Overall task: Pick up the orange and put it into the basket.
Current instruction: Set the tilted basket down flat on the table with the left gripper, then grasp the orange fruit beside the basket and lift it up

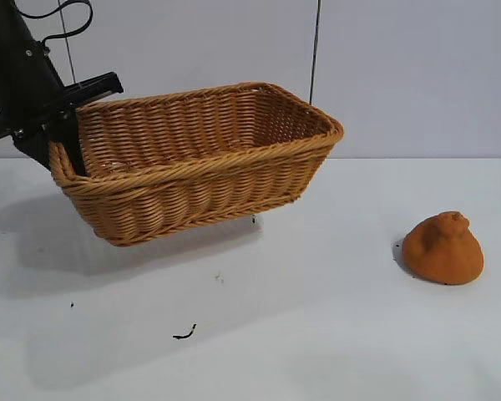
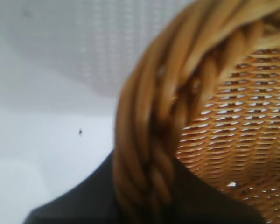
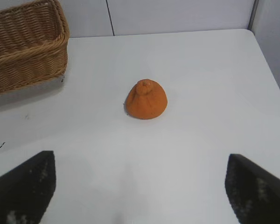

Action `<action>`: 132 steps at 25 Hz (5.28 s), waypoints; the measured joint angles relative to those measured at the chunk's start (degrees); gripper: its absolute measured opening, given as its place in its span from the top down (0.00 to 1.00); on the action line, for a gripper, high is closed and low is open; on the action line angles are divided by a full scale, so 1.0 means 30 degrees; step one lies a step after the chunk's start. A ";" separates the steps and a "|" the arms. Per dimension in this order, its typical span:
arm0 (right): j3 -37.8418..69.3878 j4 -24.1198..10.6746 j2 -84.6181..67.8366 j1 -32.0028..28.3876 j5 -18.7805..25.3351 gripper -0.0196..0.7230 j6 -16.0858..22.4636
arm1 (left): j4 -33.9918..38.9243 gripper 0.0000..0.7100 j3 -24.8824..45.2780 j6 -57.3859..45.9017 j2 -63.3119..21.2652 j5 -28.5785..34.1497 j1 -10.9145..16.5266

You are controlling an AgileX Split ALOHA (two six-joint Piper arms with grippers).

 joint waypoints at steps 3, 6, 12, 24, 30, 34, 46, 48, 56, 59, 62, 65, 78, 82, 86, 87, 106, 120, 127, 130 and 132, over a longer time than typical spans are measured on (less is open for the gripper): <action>0.0000 0.0000 0.0000 0.0000 0.0000 0.06 0.0000 | 0.0171 0.87 -0.0058 0.0174 0.0186 0.0048 0.0000; 0.0000 0.0000 0.0000 0.0000 -0.0028 0.06 0.0000 | 0.0350 0.87 -0.0058 0.0552 0.0541 0.0026 0.0000; 0.0000 0.0000 0.0000 0.0000 -0.0028 0.06 0.0000 | 0.0327 0.87 -0.0058 0.1161 0.2141 -0.0427 -0.0034; 0.0000 0.0000 0.0000 0.0000 -0.0028 0.06 0.0000 | 0.0044 0.60 -0.0041 0.1278 0.2818 -0.1328 -0.0034; 0.0000 0.0000 0.0000 0.0000 -0.0028 0.06 0.0000 | -0.0004 0.08 -0.0059 0.1278 0.2802 -0.1128 -0.0034; 0.0000 0.0000 0.0000 0.0000 -0.0028 0.06 0.0000 | -0.0004 0.03 -0.0630 0.1339 0.2747 -0.0218 -0.0034; 0.0000 0.0000 0.0000 0.0000 -0.0005 0.06 0.0000 | 0.1670 0.02 -0.5399 0.1370 0.0450 0.0110 -0.0034; 0.0000 0.0000 0.0000 0.0000 -0.0005 0.06 0.0000 | 0.2487 0.02 -0.5632 0.1413 0.0357 0.0108 0.0142; 0.0000 0.0000 0.0000 0.0000 -0.0005 0.06 0.0000 | 0.4222 0.02 -0.5649 0.1413 0.0340 0.0136 0.2200; 0.0000 0.0016 0.0000 0.0000 -0.0005 0.06 0.0000 | 0.4313 0.02 -0.5649 0.1413 0.0317 0.0136 0.3865; 0.0000 0.0016 0.0000 0.0000 -0.0005 0.06 0.0000 | 0.4313 0.02 -0.5444 0.1413 0.0065 0.0136 0.4431; 0.0000 0.0016 0.0000 0.0000 -0.0005 0.06 0.0000 | 0.4454 0.02 -0.3994 0.1413 -0.1377 0.0132 0.4988; 0.0000 0.0016 0.0000 0.0000 -0.0027 0.06 0.0000 | 0.5000 0.02 0.5196 0.3414 -1.1007 0.0147 0.5041; 0.0000 0.0016 0.0000 0.0000 -0.0027 0.06 0.0000 | 0.5000 0.02 0.9009 0.3775 -1.5075 0.0147 0.5041; 0.0000 0.0016 0.0000 0.0000 -0.0027 0.06 0.0000 | 0.4955 0.02 1.3108 0.3822 -1.9170 -0.0752 0.5041; 0.0000 0.0016 0.0000 0.0000 -0.0027 0.06 0.0000 | 0.4913 0.02 1.4189 0.3822 -2.0262 -0.1134 0.5041; 0.0023 0.0016 0.0000 0.0000 -0.0009 0.06 0.0000 | 0.4728 0.02 2.2977 0.3960 -3.6217 -0.2692 0.5041; 0.0023 0.0016 0.0000 0.0000 -0.0005 0.06 0.0000 | 0.4728 0.02 2.3018 0.3960 -4.0369 -0.2650 0.3746; 0.0023 0.0016 0.0000 0.0000 -0.0082 0.06 0.0000 | 0.4728 0.02 2.3018 0.3960 -4.0437 -0.2650 0.3746; -0.0163 -0.0135 0.0000 0.0000 -0.0268 0.06 -0.0066 | 0.4728 0.02 2.3018 0.3960 -4.0437 -0.2650 0.3746; -0.0649 -0.0286 0.0499 0.0000 -0.0411 0.06 -0.0124 | 0.4728 0.02 2.3018 0.3960 -4.0437 -0.2650 0.3746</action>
